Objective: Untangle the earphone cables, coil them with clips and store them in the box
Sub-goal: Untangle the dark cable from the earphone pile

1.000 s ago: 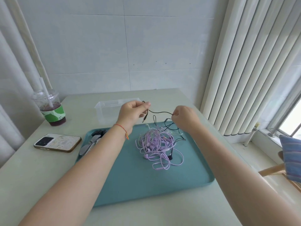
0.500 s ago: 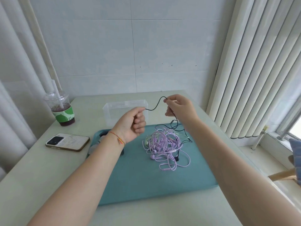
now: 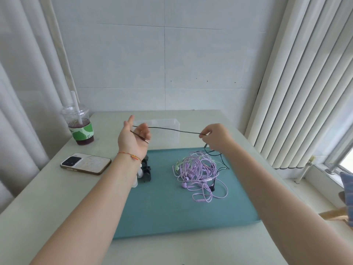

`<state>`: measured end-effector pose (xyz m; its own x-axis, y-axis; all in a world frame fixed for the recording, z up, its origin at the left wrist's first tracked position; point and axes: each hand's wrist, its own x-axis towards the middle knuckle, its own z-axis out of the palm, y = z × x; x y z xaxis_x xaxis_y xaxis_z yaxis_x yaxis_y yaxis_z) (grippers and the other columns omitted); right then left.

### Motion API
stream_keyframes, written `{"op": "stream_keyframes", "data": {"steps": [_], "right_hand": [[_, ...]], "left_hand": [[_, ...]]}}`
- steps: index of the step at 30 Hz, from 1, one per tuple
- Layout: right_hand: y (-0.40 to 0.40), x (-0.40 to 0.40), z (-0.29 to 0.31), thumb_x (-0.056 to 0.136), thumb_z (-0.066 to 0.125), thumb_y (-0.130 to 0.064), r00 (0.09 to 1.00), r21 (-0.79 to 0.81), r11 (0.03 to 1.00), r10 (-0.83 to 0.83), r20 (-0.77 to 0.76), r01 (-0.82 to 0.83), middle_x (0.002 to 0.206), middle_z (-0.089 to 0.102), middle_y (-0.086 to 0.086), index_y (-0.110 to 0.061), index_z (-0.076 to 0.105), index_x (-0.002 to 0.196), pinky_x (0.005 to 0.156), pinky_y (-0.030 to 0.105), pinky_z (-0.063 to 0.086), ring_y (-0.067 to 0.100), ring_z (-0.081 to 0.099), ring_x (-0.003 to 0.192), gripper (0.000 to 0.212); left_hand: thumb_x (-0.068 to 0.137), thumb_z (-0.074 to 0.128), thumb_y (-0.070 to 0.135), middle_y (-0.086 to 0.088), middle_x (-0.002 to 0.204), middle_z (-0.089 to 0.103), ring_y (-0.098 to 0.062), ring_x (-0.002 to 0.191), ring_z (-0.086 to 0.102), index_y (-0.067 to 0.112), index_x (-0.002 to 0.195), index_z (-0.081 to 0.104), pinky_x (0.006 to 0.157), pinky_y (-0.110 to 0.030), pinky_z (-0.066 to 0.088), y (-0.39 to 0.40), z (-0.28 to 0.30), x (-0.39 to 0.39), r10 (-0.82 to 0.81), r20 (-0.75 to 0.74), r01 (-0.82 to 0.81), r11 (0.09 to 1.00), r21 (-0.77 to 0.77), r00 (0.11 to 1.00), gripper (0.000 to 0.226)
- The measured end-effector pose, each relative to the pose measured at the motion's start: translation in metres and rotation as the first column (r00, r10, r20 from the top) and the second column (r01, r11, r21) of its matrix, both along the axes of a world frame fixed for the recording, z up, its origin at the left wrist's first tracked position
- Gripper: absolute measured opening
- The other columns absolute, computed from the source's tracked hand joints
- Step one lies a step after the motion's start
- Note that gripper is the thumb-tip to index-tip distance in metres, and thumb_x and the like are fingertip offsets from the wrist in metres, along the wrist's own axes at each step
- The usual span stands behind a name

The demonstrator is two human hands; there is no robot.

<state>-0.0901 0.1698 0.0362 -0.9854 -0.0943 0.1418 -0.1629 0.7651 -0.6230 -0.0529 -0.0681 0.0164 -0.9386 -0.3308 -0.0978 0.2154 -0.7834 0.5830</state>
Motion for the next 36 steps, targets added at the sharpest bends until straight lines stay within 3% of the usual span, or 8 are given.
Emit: {"op": "stream_keyframes", "data": {"steps": [6, 8, 11, 15, 18, 21, 26, 36], "right_hand": [[0.016, -0.003, 0.001, 0.086, 0.055, -0.019, 0.985, 0.072, 0.985, -0.149, -0.092, 0.156, 0.050, 0.038, 0.004, -0.016, 0.054, 0.056, 0.048, 0.027, 0.026, 0.026, 0.037, 0.057, 0.030], [0.016, -0.001, 0.006, 0.091, 0.056, -0.029, 0.992, 0.025, 0.992, -0.124, -0.014, 0.125, 0.050, 0.047, 0.001, -0.014, 0.069, 0.068, 0.047, 0.023, 0.035, 0.022, 0.045, 0.047, 0.030], [0.009, 0.004, 0.011, 0.095, 0.057, -0.030, 0.985, -0.305, 0.952, 0.037, 0.168, 0.016, 0.057, 0.054, 0.003, -0.008, 0.068, 0.075, 0.044, 0.021, 0.045, 0.016, 0.049, 0.044, 0.032], [0.000, 0.008, 0.012, 0.094, 0.061, -0.030, 0.922, -0.607, 0.792, 0.280, 0.268, -0.064, 0.061, 0.057, 0.004, -0.008, 0.063, 0.077, 0.046, 0.023, 0.044, 0.014, 0.052, 0.046, 0.027], [-0.002, 0.010, 0.015, 0.096, 0.058, -0.026, 0.867, -0.687, 0.718, 0.409, 0.284, -0.114, 0.062, 0.058, 0.002, -0.009, 0.063, 0.082, 0.046, 0.021, 0.042, 0.012, 0.051, 0.047, 0.022], [-0.005, 0.012, 0.018, 0.098, 0.054, -0.023, 0.855, -0.771, 0.627, 0.456, 0.247, -0.112, 0.063, 0.058, 0.002, -0.010, 0.061, 0.084, 0.044, 0.019, 0.041, 0.011, 0.051, 0.046, 0.021], [0.002, 0.009, 0.024, 0.101, 0.047, -0.024, 0.882, -0.907, 0.414, 0.453, 0.132, -0.077, 0.066, 0.059, -0.002, -0.013, 0.059, 0.085, 0.047, 0.018, 0.037, 0.010, 0.051, 0.052, 0.023], [0.010, 0.008, 0.020, 0.103, 0.041, -0.024, 0.815, -0.900, 0.427, 0.491, 0.307, 0.082, 0.053, 0.052, 0.000, -0.014, 0.049, 0.076, 0.036, 0.019, 0.027, 0.011, 0.038, 0.038, 0.030]], "left_hand": [[0.099, 0.052, 0.025, -0.016, 0.103, 0.069, -0.029, 0.089, 0.069, 0.018, 0.124, 0.049, 0.073, -0.028, 0.057, 0.000, -0.010, -0.002, 0.048, 0.007, -0.047, 0.998, -0.032, 0.999, 0.025], [0.099, 0.053, 0.019, -0.010, 0.090, 0.073, -0.022, 0.079, 0.071, 0.013, 0.106, 0.059, 0.066, -0.024, 0.055, 0.007, -0.010, -0.004, -0.027, 0.029, 0.031, 0.990, -0.138, 0.999, 0.011], [0.100, 0.049, 0.016, -0.001, 0.067, 0.071, -0.010, 0.056, 0.066, 0.010, 0.094, 0.064, 0.050, -0.017, 0.046, 0.026, -0.006, -0.003, -0.172, 0.115, 0.201, 0.917, -0.344, 0.978, 0.018], [0.092, 0.058, 0.010, 0.000, 0.074, 0.065, -0.006, 0.059, 0.059, 0.012, 0.093, 0.069, 0.050, -0.019, 0.029, 0.054, -0.004, -0.001, -0.280, 0.200, 0.342, 0.709, -0.617, 0.939, 0.011], [0.083, 0.067, 0.006, 0.002, 0.085, 0.063, -0.007, 0.068, 0.052, 0.017, 0.092, 0.071, 0.051, -0.019, 0.028, 0.069, -0.007, 0.001, -0.297, 0.213, 0.351, 0.560, -0.751, 0.931, 0.015], [0.076, 0.073, 0.010, 0.011, 0.065, 0.060, 0.001, 0.058, 0.049, 0.020, 0.079, 0.070, 0.050, -0.014, 0.034, 0.081, -0.009, 0.003, -0.338, 0.197, 0.342, 0.448, -0.826, 0.920, 0.011], [0.080, 0.077, 0.012, 0.010, 0.075, 0.067, 0.006, 0.061, 0.059, 0.013, 0.092, 0.073, 0.069, -0.012, 0.046, 0.096, -0.018, 0.001, -0.270, 0.194, 0.293, 0.394, -0.871, 0.943, 0.012], [0.080, 0.076, 0.029, 0.005, 0.065, 0.055, -0.007, 0.057, 0.049, 0.017, 0.084, 0.061, 0.058, -0.024, 0.037, 0.112, -0.011, -0.011, -0.057, 0.041, 0.054, 0.241, -0.969, 0.998, 0.019]]}}
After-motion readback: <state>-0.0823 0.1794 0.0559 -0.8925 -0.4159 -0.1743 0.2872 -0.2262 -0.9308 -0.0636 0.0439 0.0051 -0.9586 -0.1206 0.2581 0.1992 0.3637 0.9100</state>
